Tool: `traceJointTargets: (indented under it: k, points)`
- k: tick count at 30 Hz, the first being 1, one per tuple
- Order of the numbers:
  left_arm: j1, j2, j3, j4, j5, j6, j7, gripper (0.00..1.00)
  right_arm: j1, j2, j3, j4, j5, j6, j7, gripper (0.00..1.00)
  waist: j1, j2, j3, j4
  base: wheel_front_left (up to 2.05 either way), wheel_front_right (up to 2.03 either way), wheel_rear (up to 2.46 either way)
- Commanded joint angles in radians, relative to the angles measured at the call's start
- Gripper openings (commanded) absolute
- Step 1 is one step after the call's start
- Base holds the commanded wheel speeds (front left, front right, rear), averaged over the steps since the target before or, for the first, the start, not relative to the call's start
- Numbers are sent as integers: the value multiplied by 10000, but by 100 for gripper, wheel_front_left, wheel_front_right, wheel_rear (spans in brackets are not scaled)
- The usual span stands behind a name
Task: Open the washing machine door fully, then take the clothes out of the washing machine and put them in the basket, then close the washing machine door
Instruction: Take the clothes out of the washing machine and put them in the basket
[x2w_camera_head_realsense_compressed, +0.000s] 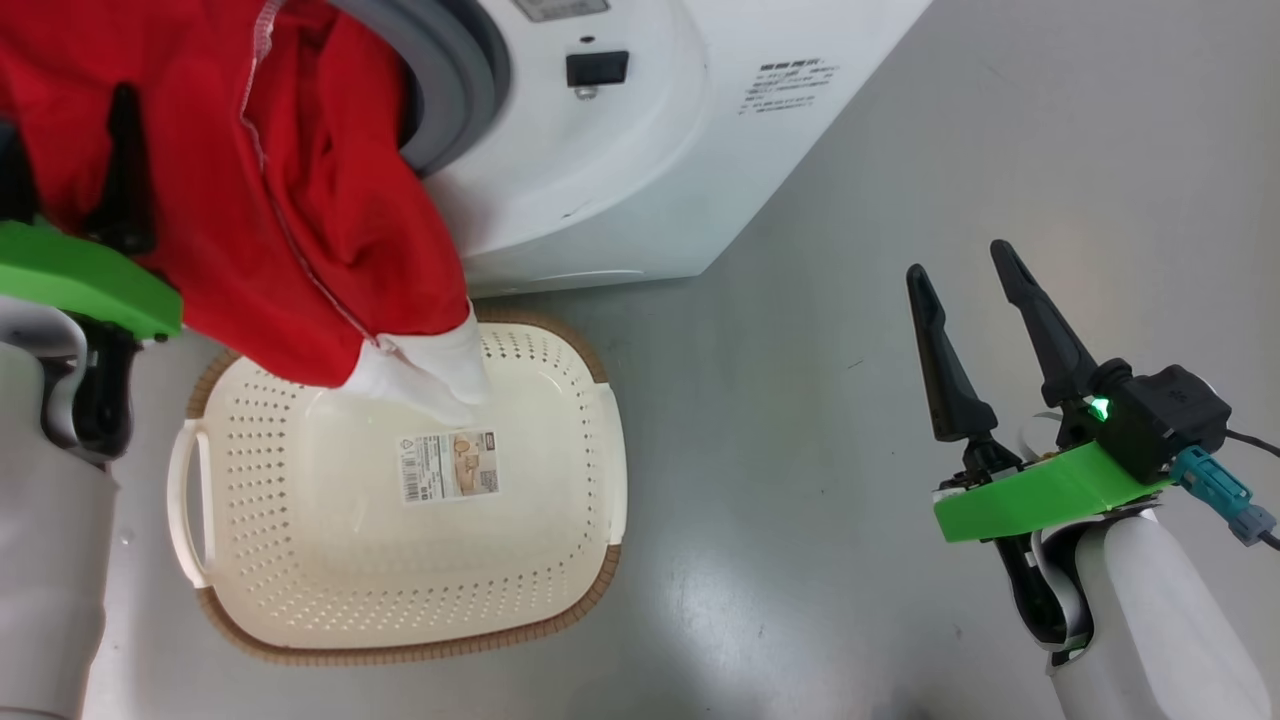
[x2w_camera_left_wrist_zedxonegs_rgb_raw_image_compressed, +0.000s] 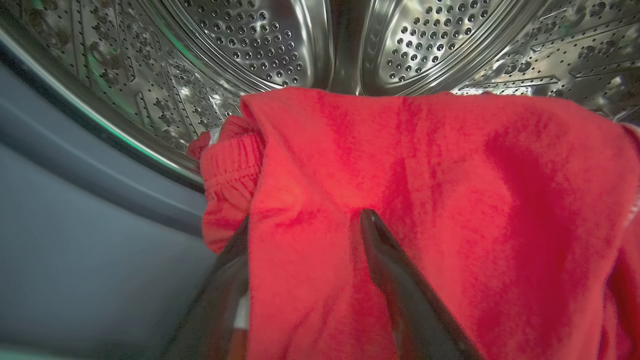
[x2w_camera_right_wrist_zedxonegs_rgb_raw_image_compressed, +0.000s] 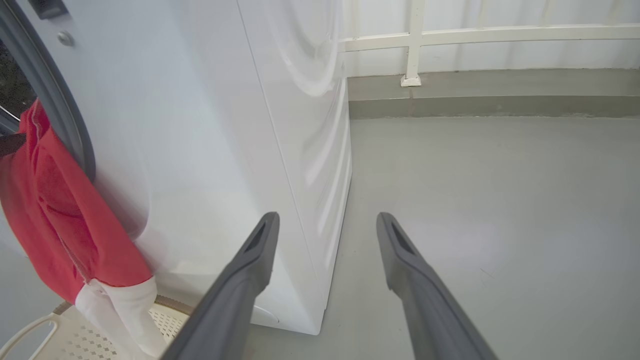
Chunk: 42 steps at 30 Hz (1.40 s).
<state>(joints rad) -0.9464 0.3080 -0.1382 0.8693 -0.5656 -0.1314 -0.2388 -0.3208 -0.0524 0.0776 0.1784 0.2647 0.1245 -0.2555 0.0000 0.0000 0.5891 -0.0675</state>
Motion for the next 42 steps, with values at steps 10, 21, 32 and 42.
traceJointTargets:
  k: [10,21,32,42]
  points:
    - [210,832,-1152,-622,-1177,9,-120,0,79,22,208,-218,155,62,-63,100,0,0,-191,-28,0,0,0]
    - [1565,803,-1489,-2241,-1577,8,-226,0,336,22,183,-200,85,62,-63,100,0,0,-591,127,0,0,0]
    - [3673,545,-1431,-3840,-946,8,-228,0,479,22,201,-182,62,62,-63,100,0,0,-792,237,0,0,0]
    - [4620,295,-1623,-3834,-811,8,-229,0,436,22,184,-180,64,62,-63,100,0,0,-733,268,0,0,0]
